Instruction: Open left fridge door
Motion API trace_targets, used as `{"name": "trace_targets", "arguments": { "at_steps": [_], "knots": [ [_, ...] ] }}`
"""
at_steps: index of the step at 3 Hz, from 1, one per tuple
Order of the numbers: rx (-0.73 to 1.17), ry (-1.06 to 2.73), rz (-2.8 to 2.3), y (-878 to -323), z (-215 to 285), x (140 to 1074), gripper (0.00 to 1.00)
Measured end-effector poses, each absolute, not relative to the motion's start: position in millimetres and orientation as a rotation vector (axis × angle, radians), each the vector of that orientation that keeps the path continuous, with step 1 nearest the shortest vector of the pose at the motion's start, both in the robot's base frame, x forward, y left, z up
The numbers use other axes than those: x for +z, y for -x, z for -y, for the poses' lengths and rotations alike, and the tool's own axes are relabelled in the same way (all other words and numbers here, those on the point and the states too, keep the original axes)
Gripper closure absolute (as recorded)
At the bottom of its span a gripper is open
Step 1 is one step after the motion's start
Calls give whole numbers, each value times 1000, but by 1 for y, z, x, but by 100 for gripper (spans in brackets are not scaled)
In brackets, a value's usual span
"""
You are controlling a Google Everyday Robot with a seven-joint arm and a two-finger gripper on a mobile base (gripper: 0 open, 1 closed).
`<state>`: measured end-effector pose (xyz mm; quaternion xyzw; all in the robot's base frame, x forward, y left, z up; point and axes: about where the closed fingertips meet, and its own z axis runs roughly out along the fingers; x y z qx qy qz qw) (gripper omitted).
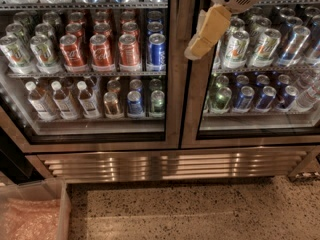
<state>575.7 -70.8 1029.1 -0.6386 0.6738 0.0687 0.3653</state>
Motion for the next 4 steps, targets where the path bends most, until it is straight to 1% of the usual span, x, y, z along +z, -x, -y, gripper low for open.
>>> {"name": "trace_targets", "arguments": {
  "at_steps": [1, 3, 4],
  "knots": [
    [207, 1655, -1698, -590, 62, 1025, 0],
    [289, 1719, -1644, -589, 45, 1016, 0],
    [289, 1719, -1644, -587, 49, 1016, 0]
  ]
}}
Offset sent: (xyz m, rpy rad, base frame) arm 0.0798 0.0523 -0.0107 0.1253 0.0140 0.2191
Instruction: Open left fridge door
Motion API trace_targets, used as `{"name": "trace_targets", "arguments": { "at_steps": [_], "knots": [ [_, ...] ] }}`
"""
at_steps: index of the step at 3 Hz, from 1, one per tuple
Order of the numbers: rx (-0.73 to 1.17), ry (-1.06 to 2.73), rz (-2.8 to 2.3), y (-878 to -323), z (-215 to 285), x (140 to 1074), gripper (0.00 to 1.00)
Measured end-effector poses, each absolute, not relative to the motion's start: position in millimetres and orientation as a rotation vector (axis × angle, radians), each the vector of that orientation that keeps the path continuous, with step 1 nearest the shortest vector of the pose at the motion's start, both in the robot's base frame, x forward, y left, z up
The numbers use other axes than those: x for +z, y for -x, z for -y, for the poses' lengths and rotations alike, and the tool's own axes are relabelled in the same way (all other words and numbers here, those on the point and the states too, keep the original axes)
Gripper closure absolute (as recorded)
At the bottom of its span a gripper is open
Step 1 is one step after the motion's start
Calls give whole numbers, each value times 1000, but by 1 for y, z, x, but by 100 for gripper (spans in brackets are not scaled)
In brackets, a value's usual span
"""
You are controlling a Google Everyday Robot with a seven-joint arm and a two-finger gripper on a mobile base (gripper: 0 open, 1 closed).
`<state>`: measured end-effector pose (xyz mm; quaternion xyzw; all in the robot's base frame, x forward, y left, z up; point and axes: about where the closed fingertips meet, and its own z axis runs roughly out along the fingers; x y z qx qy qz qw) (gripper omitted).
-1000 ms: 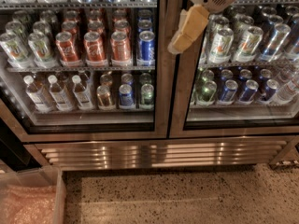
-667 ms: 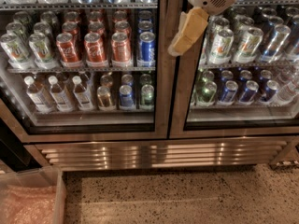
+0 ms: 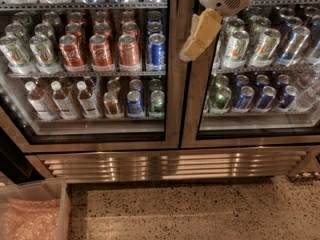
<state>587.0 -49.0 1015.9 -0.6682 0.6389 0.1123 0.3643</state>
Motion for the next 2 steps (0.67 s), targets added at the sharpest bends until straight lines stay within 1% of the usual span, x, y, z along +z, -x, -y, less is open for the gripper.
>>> {"name": "trace_targets", "arguments": {
  "at_steps": [2],
  "knots": [
    [313, 1740, -1626, -587, 53, 1014, 0]
  ]
}}
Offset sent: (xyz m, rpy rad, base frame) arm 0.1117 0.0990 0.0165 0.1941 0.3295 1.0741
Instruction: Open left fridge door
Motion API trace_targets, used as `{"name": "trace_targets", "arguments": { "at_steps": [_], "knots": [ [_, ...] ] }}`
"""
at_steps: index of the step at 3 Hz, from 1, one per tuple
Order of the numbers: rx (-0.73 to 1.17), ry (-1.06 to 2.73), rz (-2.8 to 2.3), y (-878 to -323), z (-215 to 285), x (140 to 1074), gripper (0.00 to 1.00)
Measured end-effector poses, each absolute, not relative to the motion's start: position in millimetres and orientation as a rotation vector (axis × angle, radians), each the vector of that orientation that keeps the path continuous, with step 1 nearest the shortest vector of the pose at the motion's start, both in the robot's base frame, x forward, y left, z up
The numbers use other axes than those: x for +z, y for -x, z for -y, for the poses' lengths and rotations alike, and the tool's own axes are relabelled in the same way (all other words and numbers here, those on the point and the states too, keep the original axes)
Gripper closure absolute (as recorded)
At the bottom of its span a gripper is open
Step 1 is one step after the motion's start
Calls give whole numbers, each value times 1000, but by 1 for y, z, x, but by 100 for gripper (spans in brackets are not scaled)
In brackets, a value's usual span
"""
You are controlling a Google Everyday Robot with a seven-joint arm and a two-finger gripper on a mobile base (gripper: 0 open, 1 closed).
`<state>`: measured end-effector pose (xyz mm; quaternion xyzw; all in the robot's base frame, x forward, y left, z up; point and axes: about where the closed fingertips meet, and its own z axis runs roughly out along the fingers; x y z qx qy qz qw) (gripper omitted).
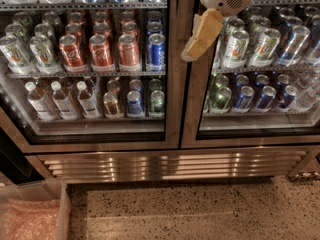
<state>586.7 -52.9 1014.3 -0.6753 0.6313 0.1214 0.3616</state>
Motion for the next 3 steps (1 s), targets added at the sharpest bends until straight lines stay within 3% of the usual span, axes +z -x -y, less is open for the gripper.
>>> {"name": "trace_targets", "arguments": {
  "at_steps": [3],
  "knots": [
    [412, 1748, -1575, -585, 53, 1010, 0]
  ]
}}
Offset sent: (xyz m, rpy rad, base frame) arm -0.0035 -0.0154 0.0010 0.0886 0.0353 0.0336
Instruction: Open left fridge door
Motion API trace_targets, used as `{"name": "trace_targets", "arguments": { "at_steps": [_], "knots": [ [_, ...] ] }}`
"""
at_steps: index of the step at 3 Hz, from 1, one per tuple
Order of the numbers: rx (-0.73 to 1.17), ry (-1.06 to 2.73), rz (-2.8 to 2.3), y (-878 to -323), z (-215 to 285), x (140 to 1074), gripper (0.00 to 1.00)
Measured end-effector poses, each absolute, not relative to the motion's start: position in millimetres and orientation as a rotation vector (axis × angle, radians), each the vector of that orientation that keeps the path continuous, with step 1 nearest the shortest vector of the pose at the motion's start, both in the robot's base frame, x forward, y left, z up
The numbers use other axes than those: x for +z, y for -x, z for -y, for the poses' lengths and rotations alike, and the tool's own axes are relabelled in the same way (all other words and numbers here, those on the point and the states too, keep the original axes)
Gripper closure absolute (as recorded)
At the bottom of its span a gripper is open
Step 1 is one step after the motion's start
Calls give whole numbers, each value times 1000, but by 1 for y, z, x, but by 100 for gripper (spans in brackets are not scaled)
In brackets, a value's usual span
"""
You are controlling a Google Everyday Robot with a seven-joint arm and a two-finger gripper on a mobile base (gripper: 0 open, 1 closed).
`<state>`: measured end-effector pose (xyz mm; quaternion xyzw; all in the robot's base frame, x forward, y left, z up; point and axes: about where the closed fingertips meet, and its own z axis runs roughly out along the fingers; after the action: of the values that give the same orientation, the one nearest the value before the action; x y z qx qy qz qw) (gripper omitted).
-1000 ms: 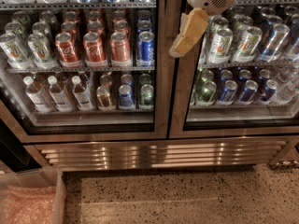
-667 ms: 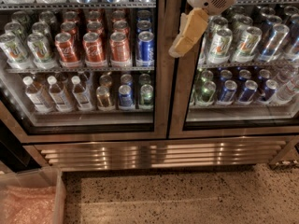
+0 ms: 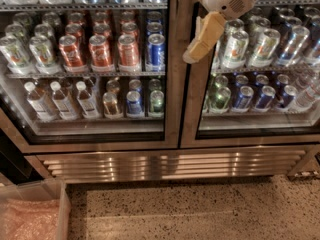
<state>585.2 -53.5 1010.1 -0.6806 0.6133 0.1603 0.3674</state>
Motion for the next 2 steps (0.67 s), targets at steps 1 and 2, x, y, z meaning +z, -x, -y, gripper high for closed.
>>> {"name": "trace_targets", "arguments": {
  "at_steps": [1, 2],
  "knots": [
    [432, 1765, -1556, -584, 52, 1008, 0],
    [445, 1776, -1542, -583, 53, 1007, 0]
  ]
}}
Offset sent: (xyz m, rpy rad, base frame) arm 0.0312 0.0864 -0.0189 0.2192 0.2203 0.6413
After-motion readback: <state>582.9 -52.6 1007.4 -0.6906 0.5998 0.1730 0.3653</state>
